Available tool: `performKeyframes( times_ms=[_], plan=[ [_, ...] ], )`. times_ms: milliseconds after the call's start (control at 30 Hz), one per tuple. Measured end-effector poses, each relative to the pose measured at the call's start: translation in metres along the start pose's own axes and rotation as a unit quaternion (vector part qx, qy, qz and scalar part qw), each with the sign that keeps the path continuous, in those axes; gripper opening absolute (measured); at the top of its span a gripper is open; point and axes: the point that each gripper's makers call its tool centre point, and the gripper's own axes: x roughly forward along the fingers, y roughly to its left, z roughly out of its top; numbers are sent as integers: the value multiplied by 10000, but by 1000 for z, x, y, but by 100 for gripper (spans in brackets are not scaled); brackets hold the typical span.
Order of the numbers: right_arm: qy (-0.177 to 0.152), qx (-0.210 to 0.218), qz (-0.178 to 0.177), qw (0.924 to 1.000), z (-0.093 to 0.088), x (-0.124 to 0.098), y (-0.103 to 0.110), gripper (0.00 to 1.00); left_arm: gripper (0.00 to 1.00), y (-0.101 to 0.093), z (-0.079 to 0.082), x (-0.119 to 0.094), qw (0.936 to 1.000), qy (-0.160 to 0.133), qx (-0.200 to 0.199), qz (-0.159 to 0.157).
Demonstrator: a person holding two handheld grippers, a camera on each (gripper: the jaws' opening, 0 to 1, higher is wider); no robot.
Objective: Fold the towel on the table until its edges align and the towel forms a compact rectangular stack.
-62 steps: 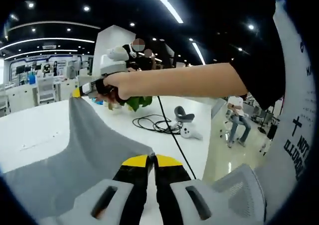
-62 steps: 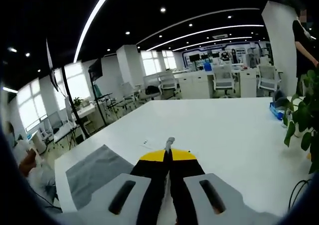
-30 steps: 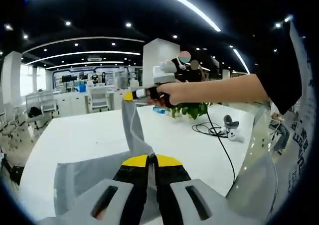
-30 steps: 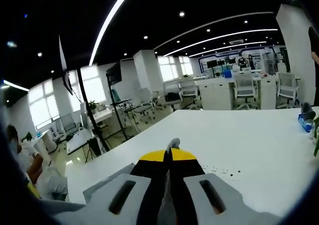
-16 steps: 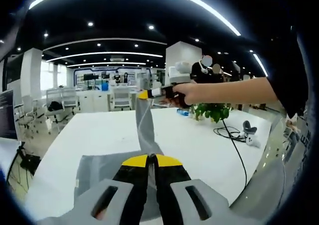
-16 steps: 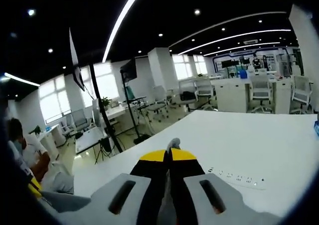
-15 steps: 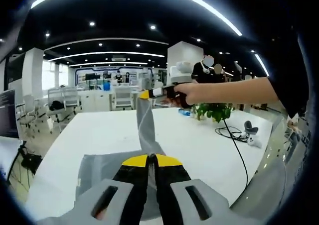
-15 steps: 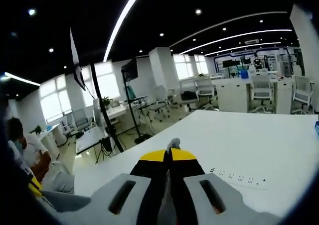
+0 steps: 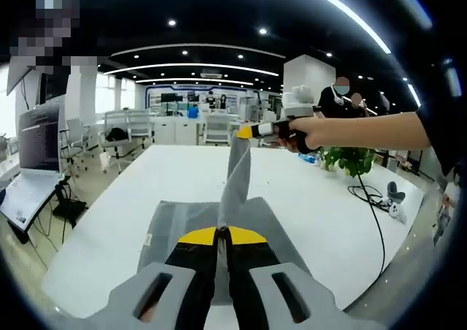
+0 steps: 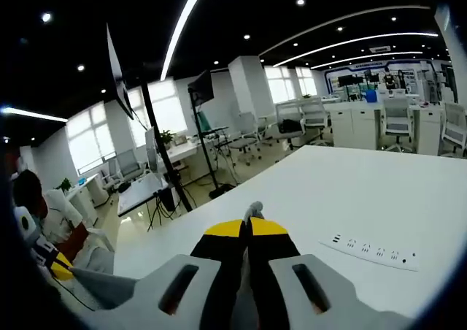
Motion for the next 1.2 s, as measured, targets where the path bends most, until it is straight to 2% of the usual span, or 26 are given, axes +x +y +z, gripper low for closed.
performKeyframes(
  times_ms=[100, 133, 233, 333, 433, 500, 600, 700, 767, 833, 1033, 1200],
  plan=[
    [64, 44, 31, 10000, -7, 13, 3, 0, 4, 12, -11, 0, 9997, 29, -168, 172],
    [74, 63, 23, 9999, -9, 17, 4, 0, 4, 14, -10, 0, 9994, -74, -206, 274],
    [131, 113, 52, 9998, -16, 28, 11, 0, 4, 27, -17, 0, 9979, -118, -324, 540],
    [208, 121, 102, 9997, -22, 42, 14, 0, 4, 46, -32, 1, 9958, -94, -408, 818],
    [256, 193, 182, 9993, -30, 57, 24, 0, 4, 53, -41, 1, 9940, -63, -511, 960],
    [279, 194, 239, 9991, -36, 68, 28, 0, 4, 60, -54, 3, 9920, 18, -792, 988],
    [274, 201, 322, 9989, -45, 79, 36, 0, 4, 67, -65, 4, 9906, 100, -838, 1073],
    [291, 170, 338, 9989, -58, 98, 40, 0, 4, 79, -78, 5, 9878, 158, -951, 1223],
    [267, 261, 335, 9987, -63, 98, 42, 0, 4, 87, -87, 7, 9845, 183, -1037, 1404],
    [284, 333, 351, 9984, -70, 110, 43, 0, 4, 94, -95, 10, 9811, 215, -1123, 1562],
    [277, 407, 304, 9983, -85, 131, 43, 0, 4, 109, -108, 19, 9747, 175, -1182, 1888],
    [356, 433, 333, 9979, -101, 152, 42, 0, 4, 118, -125, 26, 9695, 282, -1320, 2045]
  ],
)
